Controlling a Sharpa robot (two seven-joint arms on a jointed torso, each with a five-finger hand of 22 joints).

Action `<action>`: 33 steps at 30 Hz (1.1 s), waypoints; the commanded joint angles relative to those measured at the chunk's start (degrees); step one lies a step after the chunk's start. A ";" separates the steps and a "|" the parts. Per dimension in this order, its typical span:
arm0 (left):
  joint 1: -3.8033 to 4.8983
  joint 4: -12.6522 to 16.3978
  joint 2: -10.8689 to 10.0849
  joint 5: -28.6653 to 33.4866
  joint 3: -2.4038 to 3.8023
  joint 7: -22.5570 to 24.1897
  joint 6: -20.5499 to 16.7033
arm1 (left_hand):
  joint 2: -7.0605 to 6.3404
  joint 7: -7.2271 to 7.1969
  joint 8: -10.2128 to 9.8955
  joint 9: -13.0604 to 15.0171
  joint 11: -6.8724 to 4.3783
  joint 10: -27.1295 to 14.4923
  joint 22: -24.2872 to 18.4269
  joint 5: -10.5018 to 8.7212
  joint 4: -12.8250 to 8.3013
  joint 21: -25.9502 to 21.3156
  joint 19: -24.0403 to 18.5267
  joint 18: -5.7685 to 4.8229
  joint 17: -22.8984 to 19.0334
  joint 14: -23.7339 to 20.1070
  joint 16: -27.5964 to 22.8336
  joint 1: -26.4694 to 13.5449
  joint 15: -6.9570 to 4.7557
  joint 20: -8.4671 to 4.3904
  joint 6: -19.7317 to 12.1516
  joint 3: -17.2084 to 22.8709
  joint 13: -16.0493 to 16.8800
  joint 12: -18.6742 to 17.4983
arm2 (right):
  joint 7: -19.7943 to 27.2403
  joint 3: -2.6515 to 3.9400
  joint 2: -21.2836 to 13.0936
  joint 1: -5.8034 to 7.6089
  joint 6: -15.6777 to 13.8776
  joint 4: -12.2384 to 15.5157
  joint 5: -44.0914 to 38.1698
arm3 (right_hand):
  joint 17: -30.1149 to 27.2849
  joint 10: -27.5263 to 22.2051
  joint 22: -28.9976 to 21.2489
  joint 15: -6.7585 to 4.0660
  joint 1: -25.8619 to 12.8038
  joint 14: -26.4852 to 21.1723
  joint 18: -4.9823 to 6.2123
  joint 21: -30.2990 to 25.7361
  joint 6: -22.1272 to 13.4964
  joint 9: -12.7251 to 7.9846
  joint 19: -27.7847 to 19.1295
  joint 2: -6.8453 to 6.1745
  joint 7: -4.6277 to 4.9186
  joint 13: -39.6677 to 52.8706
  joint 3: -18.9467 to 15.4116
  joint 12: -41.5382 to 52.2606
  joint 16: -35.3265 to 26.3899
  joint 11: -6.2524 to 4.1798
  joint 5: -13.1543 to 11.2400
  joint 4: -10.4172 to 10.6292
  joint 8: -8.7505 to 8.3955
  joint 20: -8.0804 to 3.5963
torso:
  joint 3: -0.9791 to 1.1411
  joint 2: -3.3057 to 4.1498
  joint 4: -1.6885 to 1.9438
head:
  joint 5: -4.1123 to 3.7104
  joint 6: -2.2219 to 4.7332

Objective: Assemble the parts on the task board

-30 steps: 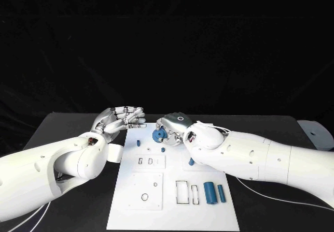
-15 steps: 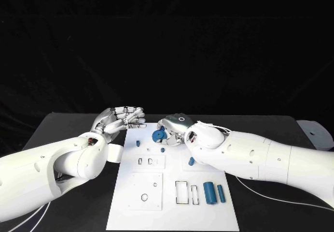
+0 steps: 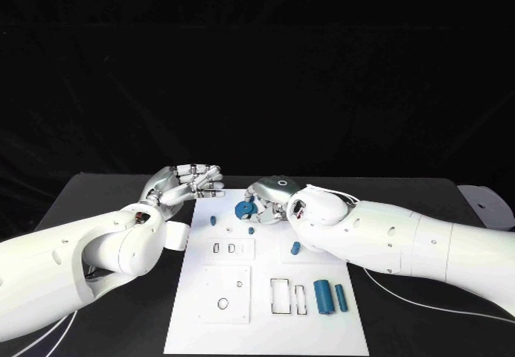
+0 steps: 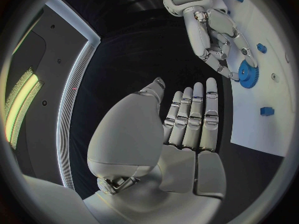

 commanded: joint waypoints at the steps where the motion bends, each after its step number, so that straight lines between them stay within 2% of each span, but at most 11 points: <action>1: 0.08 0.02 0.05 -0.23 0.05 0.15 0.39 | -0.12 0.81 -0.36 -0.09 0.17 0.08 -0.05 0.30 -0.06 0.22 0.33 0.81 0.09 -0.36 -0.24 0.59 -0.10 0.00 -0.37 0.22 0.07 -0.18 | -0.33 -0.22 -0.93 -0.28 0.17 0.22 1.03 | 8.23 0.41 14.75 0.03 0.28 4.64 -0.70 0.35 0.48 0.10 5.80 0.75 0.12 1.77 0.13 0.40 0.21 -0.04 0.74 -0.26 0.21 0.06 | 0.03 -0.01 -0.03 | 0.05 -0.03; 6: 0.07 -0.05 -0.01 -0.23 0.05 0.10 0.45 | -0.09 0.83 -0.38 -0.10 0.18 0.06 -0.06 0.30 -0.10 0.22 0.34 0.81 0.10 -0.38 -0.27 0.65 -0.09 0.00 -0.40 0.27 0.06 -0.23 | 0.34 0.14 -4.17 -0.24 -4.51 3.63 1.29 | 8.23 0.72 15.04 -0.11 1.33 4.64 -0.80 0.65 0.84 0.15 6.06 0.90 -0.02 2.07 1.03 0.73 0.22 -0.18 1.83 -0.62 0.07 -0.09 | 0.05 -0.03 -0.06 | 0.13 0.06; 9: 0.07 -0.06 -0.08 -0.23 0.05 0.05 0.48 | -0.09 0.83 -0.38 -0.10 0.18 0.06 -0.06 0.30 -0.10 0.22 0.34 0.81 0.10 -0.38 -0.27 0.65 -0.09 0.00 -0.40 0.27 0.06 -0.23 | 1.02 0.56 -7.55 0.03 -6.88 7.05 3.09 | 8.24 0.82 15.09 -0.17 1.96 4.65 -0.82 0.70 0.97 0.16 6.10 0.82 -0.05 2.15 1.48 0.83 0.22 -0.24 2.07 -0.80 -0.01 -0.14 | 0.04 -0.09 -0.15 | 0.07 0.21; 12: 0.07 -0.08 -0.10 -0.23 0.05 0.03 0.51 | -0.09 0.83 -0.38 -0.10 0.18 0.06 -0.06 0.30 -0.10 0.22 0.34 0.81 0.10 -0.38 -0.27 0.65 -0.09 0.00 -0.40 0.27 0.06 -0.23 | 1.66 0.85 -11.11 0.66 -7.70 10.09 6.19 | 8.31 0.83 15.09 -0.17 2.79 4.66 -0.82 0.70 0.86 0.11 6.10 0.43 0.01 2.16 1.92 0.83 0.24 -0.21 2.02 -1.08 -0.26 -0.17 | 0.03 -0.14 -0.16 | 0.08 0.34; 13: 0.07 -0.06 -0.15 -0.23 0.05 0.02 0.51 | -0.09 0.83 -0.38 -0.10 0.18 0.06 -0.06 0.30 -0.10 0.22 0.34 0.81 0.10 -0.38 -0.27 0.65 -0.09 0.00 -0.40 0.27 0.06 -0.23 | 1.83 0.91 -12.30 0.90 -7.70 10.99 7.17 | 8.26 0.88 15.09 -0.16 3.06 4.65 -0.82 0.70 0.94 0.12 6.10 0.17 0.01 2.22 2.00 0.89 0.23 -0.21 1.82 -1.20 -0.28 -0.18 | 0.07 -0.20 -0.27 | 0.12 0.38; 16: 0.07 0.01 -0.30 -0.23 0.05 -0.02 0.54 | -0.09 0.83 -0.38 -0.10 0.18 0.06 -0.06 0.30 -0.10 0.22 0.34 0.81 0.10 -0.38 -0.27 0.65 -0.09 0.00 -0.40 0.27 0.06 -0.23 | 2.72 1.09 -16.77 1.90 -6.45 13.74 10.59 | 8.30 0.87 15.09 -0.16 3.96 4.66 -0.82 0.70 1.05 0.12 6.10 -0.61 0.01 2.21 2.23 0.87 0.24 -0.21 1.08 -1.52 -0.46 -0.18 | 0.18 -0.17 -0.45 | 0.00 0.49; 19: 0.07 0.05 -0.37 -0.23 0.05 -0.04 0.58 | -0.08 0.84 -0.40 -0.11 0.19 0.06 -0.07 0.30 -0.14 0.22 0.35 0.80 0.12 -0.41 -0.32 0.70 -0.08 0.00 -0.43 0.31 0.06 -0.29 | 4.22 1.16 -20.42 2.68 -4.12 14.84 13.70 | 8.26 0.89 15.01 -0.21 5.82 4.64 -0.79 0.61 1.48 0.18 6.02 -1.29 -0.04 2.24 2.81 0.89 0.22 -0.27 0.26 -2.37 -0.53 -0.22 | 0.28 -0.28 -0.74 | -0.06 0.51; 24: 0.06 0.15 -0.32 -0.23 0.04 0.00 0.75 | -0.08 0.83 -0.41 -0.11 0.19 0.06 -0.08 0.30 -0.15 0.22 0.36 0.80 0.12 -0.42 -0.33 0.72 -0.08 0.00 -0.43 0.32 0.07 -0.31 | 7.73 1.16 -24.87 3.11 -0.72 14.47 17.14 | 8.42 1.14 14.64 -0.28 9.54 4.66 -0.65 0.19 1.40 0.05 5.68 -2.27 -0.15 2.55 4.19 1.20 0.25 -0.37 -1.37 -4.47 -1.18 -0.27 | 0.39 -0.40 -1.21 | -0.37 0.54; 27: 0.05 0.16 -0.24 -0.23 0.04 0.02 0.84 | -0.08 0.83 -0.41 -0.11 0.19 0.06 -0.08 0.30 -0.15 0.22 0.36 0.80 0.12 -0.42 -0.33 0.72 -0.08 0.00 -0.43 0.32 0.07 -0.31 | 10.26 1.11 -27.48 2.72 0.84 13.84 18.74 | 8.78 1.31 14.72 -0.51 11.01 4.73 -0.68 0.27 1.28 -0.03 5.75 -2.68 -0.48 2.79 4.77 1.45 0.36 -0.66 -1.94 -5.31 -1.60 -0.44 | 0.66 -0.35 -1.46 | -0.41 0.48; 31: 0.04 0.13 -0.16 -0.23 0.04 0.02 0.94 | -0.08 0.81 -0.42 -0.11 0.19 0.08 -0.08 0.29 -0.18 0.22 0.37 0.80 0.14 -0.42 -0.35 0.76 -0.08 0.00 -0.43 0.34 0.07 -0.34 | 11.46 1.08 -28.85 2.28 1.60 13.20 19.35 | 8.82 1.26 14.71 -0.54 11.52 4.74 -0.68 0.26 1.02 -0.11 5.75 -3.00 -0.44 2.76 4.95 1.41 0.37 -0.67 -1.73 -5.68 -1.91 -0.50 | 0.92 -0.32 -1.65 | -0.47 0.43; 33: 0.04 0.12 -0.12 -0.23 0.04 0.02 1.00 | -0.08 0.81 -0.42 -0.11 0.19 0.08 -0.08 0.29 -0.18 0.22 0.37 0.80 0.14 -0.42 -0.35 0.76 -0.08 0.00 -0.43 0.34 0.07 -0.34 | 11.82 1.04 -29.30 2.02 1.87 12.76 19.42 | 8.88 1.25 14.72 -0.52 11.72 4.75 -0.68 0.27 0.82 -0.16 5.76 -3.13 -0.35 2.75 5.02 1.40 0.38 -0.61 -1.66 -5.83 -2.09 -0.51 | 0.71 -0.37 -1.44 | -0.71 0.38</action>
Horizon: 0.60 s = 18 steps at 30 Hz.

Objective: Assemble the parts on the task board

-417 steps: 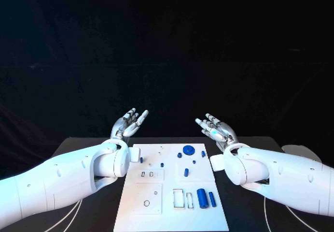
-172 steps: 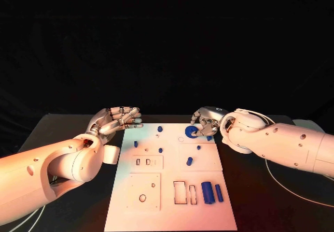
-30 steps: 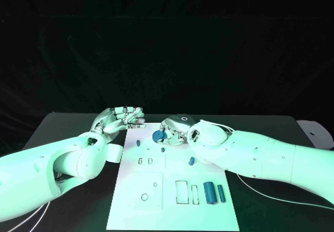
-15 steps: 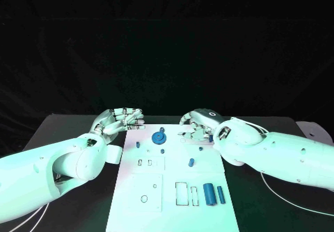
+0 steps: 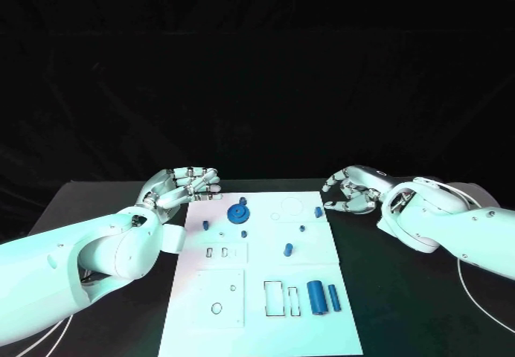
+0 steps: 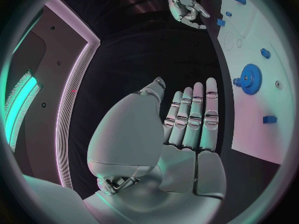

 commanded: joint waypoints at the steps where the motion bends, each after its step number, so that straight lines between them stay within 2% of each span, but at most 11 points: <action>1: 0.05 0.12 0.18 -0.23 0.04 0.33 0.96 | 0.12 0.81 -0.18 -0.07 0.19 0.08 -0.09 0.29 -0.02 0.22 0.37 0.80 0.10 -0.42 -0.35 0.56 -0.08 0.00 -0.43 0.19 0.07 -0.34 | 3.86 -0.02 -0.42 -0.35 3.32 -0.57 2.44 | 8.89 0.25 14.69 -0.30 0.70 4.53 -0.69 -0.13 -0.26 -0.06 5.61 -0.08 -0.14 2.76 -0.03 0.07 0.39 0.07 0.26 -0.32 -0.22 -0.36 | 0.04 0.00 0.00 | -0.35 -0.11; 6: 0.04 0.03 0.19 -0.23 0.04 0.33 1.01 | 0.12 0.81 -0.18 -0.07 0.19 0.08 -0.09 0.29 -0.02 0.22 0.37 0.80 0.10 -0.42 -0.35 0.56 -0.08 0.00 -0.43 0.19 0.07 -0.34 | 4.24 -0.09 -0.39 -0.96 3.86 -1.76 2.53 | 8.87 0.17 14.65 -0.26 0.87 4.52 -0.67 -0.18 -0.38 -0.09 5.57 -0.20 -0.05 2.68 0.03 -0.01 0.38 0.14 0.39 -0.45 -0.35 -0.35 | -0.05 0.05 0.23 | -0.55 -0.29; 13: 0.04 -0.11 0.18 -0.23 0.04 0.33 1.06 | 0.12 0.81 -0.18 -0.07 0.19 0.08 -0.09 0.29 -0.02 0.22 0.37 0.80 0.10 -0.42 -0.35 0.56 -0.08 0.00 -0.43 0.19 0.07 -0.34 | 4.54 -0.18 0.93 -2.15 3.83 -3.27 2.58 | 8.87 0.17 14.57 -0.22 1.02 4.52 -0.65 -0.27 -0.46 -0.11 5.50 -0.23 0.01 2.70 0.10 0.00 0.38 0.19 0.49 -0.55 -0.44 -0.33 | -0.13 0.03 0.20 | -0.44 -0.59; 18: 0.03 -0.18 0.16 -0.23 0.04 0.30 1.07 | 0.12 0.81 -0.18 -0.07 0.19 0.08 -0.09 0.29 -0.02 0.22 0.37 0.80 0.10 -0.42 -0.35 0.56 -0.08 0.00 -0.43 0.19 0.07 -0.34 | 4.46 -0.20 2.20 -2.65 3.20 -4.42 2.67 | 8.87 0.38 14.58 -0.14 1.15 4.51 -0.65 -0.26 -0.27 -0.08 5.51 0.09 0.10 2.95 0.44 0.26 0.38 0.27 0.74 -0.57 -0.45 -0.28 | -0.20 0.04 0.15 | -0.19 -0.34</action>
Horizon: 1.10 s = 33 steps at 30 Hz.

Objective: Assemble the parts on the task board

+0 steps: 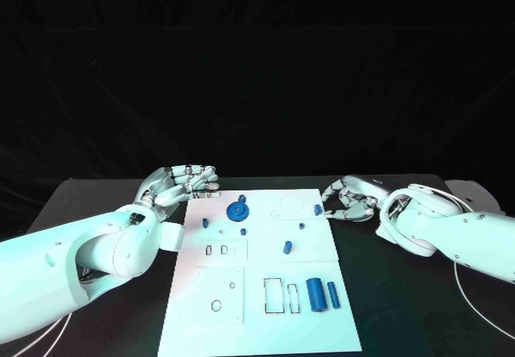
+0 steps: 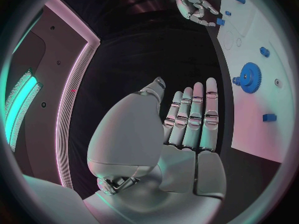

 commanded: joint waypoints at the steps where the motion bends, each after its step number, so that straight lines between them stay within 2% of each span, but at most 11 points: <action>1: 0.05 0.02 0.11 -0.23 0.04 0.32 1.03 | 0.12 0.81 -0.18 -0.08 0.18 0.08 -0.09 0.30 -0.02 0.22 0.37 0.80 0.05 -0.42 -0.35 0.56 -0.08 0.00 -0.43 0.19 0.07 -0.34 | 0.94 0.00 0.69 -0.22 0.59 -0.70 0.28 | 8.83 0.38 14.60 -0.14 0.56 4.52 -0.65 -0.26 -0.19 -0.02 5.51 0.07 0.18 2.90 0.09 0.26 0.16 0.28 0.28 -0.22 -0.17 -0.29 | -0.12 -0.01 0.03 | 0.06 0.15; 4: 0.05 -0.02 0.12 -0.23 0.04 0.31 1.04 | 0.12 0.81 -0.18 -0.08 0.18 0.08 -0.09 0.30 -0.02 0.22 0.37 0.80 0.05 -0.42 -0.35 0.56 -0.08 0.00 -0.43 0.19 0.07 -0.34 | 0.89 -0.03 1.19 -0.35 0.58 -1.22 0.33 | 8.91 0.44 14.59 -0.13 0.56 4.53 -0.64 -0.26 -0.07 0.00 5.51 0.16 0.18 2.96 0.18 0.33 0.19 0.28 0.35 -0.21 -0.14 -0.28 | -0.14 -0.06 0.12 | 0.02 -0.09; 10: 0.05 -0.09 0.07 -0.23 0.04 0.28 1.02 | 0.12 0.81 -0.18 -0.08 0.18 0.08 -0.09 0.30 -0.02 0.22 0.37 0.80 0.05 -0.42 -0.35 0.56 -0.08 0.00 -0.43 0.19 0.07 -0.34 | 0.86 -0.08 2.04 -0.58 0.41 -1.80 0.40 | 8.96 0.63 14.63 -0.12 0.51 4.55 -0.66 -0.23 0.37 0.07 5.54 0.45 0.18 3.15 0.50 0.54 0.20 0.29 0.46 -0.14 -0.04 -0.25 | -0.05 -0.06 -0.10 | 0.25 -0.34; 23: 0.05 -0.15 0.08 -0.23 0.04 0.19 1.07 | 0.11 0.80 -0.22 -0.09 0.18 0.14 -0.13 0.29 -0.08 0.20 0.41 0.80 0.13 -0.43 -0.46 0.60 -0.07 0.00 -0.44 0.26 0.08 -0.51 | 0.71 -0.09 3.55 -0.71 0.00 -2.78 0.53 | 9.01 0.93 14.68 -0.12 0.51 4.56 -0.68 -0.17 1.29 0.16 5.59 1.09 0.18 3.45 1.39 0.88 0.22 0.28 0.70 -0.10 0.13 -0.22 | -0.03 -0.06 -0.06 | 0.24 -0.36; 33: 0.05 -0.19 0.06 -0.23 0.04 0.09 1.08 | 0.11 0.80 -0.22 -0.09 0.18 0.14 -0.13 0.29 -0.08 0.20 0.41 0.80 0.13 -0.43 -0.46 0.60 -0.07 0.00 -0.44 0.26 0.08 -0.51 | 0.63 -0.09 4.31 -0.86 0.17 -3.28 0.57 | 9.21 1.45 14.89 -0.30 1.15 4.60 -0.75 0.07 2.99 0.25 5.78 1.97 -0.07 3.99 3.31 1.49 0.28 0.06 0.29 -0.74 0.41 -0.34 | -0.02 -0.10 -0.11 | 0.33 -0.37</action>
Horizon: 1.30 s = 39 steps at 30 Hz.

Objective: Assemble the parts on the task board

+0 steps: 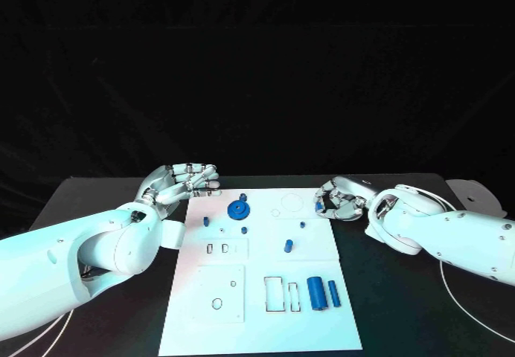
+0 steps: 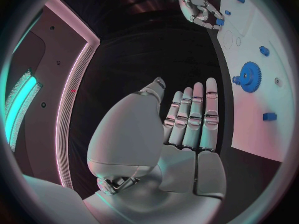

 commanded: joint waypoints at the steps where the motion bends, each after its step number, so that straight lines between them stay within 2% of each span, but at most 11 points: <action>1: 0.05 0.06 0.08 -0.23 0.04 0.22 1.00 | 0.11 0.80 -0.22 -0.05 0.18 0.14 -0.05 0.29 -0.08 0.20 0.41 0.79 0.05 -0.43 -0.20 0.60 -0.07 0.00 -0.44 0.26 0.09 -0.12 | 0.29 -0.01 0.20 -0.09 0.32 -0.14 -0.05 | 9.25 0.38 14.90 -0.32 0.22 4.60 -0.75 0.06 0.64 0.06 5.78 0.72 0.07 4.05 0.57 0.34 0.29 -0.05 -0.17 -0.01 0.42 -0.36 | -0.02 -0.03 -0.02 | 0.02 -0.08; 12: 0.05 0.03 0.04 -0.23 0.04 0.17 1.02 | 0.11 0.84 -0.25 -0.06 0.20 0.15 -0.07 0.29 -0.08 0.19 0.42 0.79 0.09 -0.45 -0.27 0.58 -0.06 0.00 -0.46 0.29 0.09 -0.22 | -0.07 -0.01 0.49 -0.22 0.41 -0.44 -0.08 | 9.29 0.60 15.04 -0.46 0.28 4.62 -0.80 0.23 1.59 0.14 5.91 0.94 -0.13 4.29 1.32 0.60 0.30 -0.23 -0.35 -0.32 0.66 -0.49 | -0.04 -0.04 0.06 | -0.11 -0.33; 31: 0.05 -0.08 0.03 -0.23 0.04 0.07 1.09 | 0.11 0.84 -0.25 -0.06 0.20 0.15 -0.07 0.29 -0.08 0.19 0.42 0.79 0.09 -0.45 -0.27 0.58 -0.06 0.00 -0.46 0.29 0.09 -0.22 | -0.61 -0.01 0.50 -0.28 -0.72 -0.57 -0.16 | 9.34 0.62 15.10 -0.62 -0.36 4.63 -0.82 0.30 2.97 0.34 5.97 1.28 -0.38 4.28 2.07 0.60 0.31 -0.44 -0.26 -0.30 1.19 -0.65 | 0.00 -0.05 0.00 | -0.09 -0.53; 35: 0.05 -0.08 0.02 -0.23 0.04 0.07 1.10 | 0.11 0.84 -0.25 -0.06 0.20 0.15 -0.07 0.29 -0.08 0.19 0.42 0.79 0.09 -0.45 -0.27 0.58 -0.06 0.00 -0.46 0.29 0.09 -0.22 | -0.63 -0.01 0.49 -0.28 -1.47 -0.48 -0.17 | 9.38 0.79 15.10 -0.86 -0.46 4.64 -0.82 0.30 4.00 0.60 5.97 1.89 -0.78 4.43 2.79 0.75 0.32 -0.76 -0.05 -0.49 1.77 -0.81 | 0.01 -0.04 0.02 | -0.11 -0.59; 39: 0.05 -0.09 0.01 -0.23 0.04 0.08 1.10 | 0.13 0.89 -0.29 -0.08 0.25 0.17 -0.10 0.29 -0.07 0.17 0.43 0.78 0.14 -0.50 -0.38 0.53 -0.03 0.01 -0.48 0.33 0.09 -0.38 | -0.46 -0.01 0.45 -0.29 -2.52 -0.28 -0.21 | 9.58 1.03 15.10 -1.46 -0.24 4.69 -0.82 0.30 5.47 1.24 5.97 3.24 -1.60 4.56 4.06 0.88 0.37 -1.47 -0.84 -1.16 3.01 -1.31 | 0.01 -0.06 0.00 | -0.08 -0.71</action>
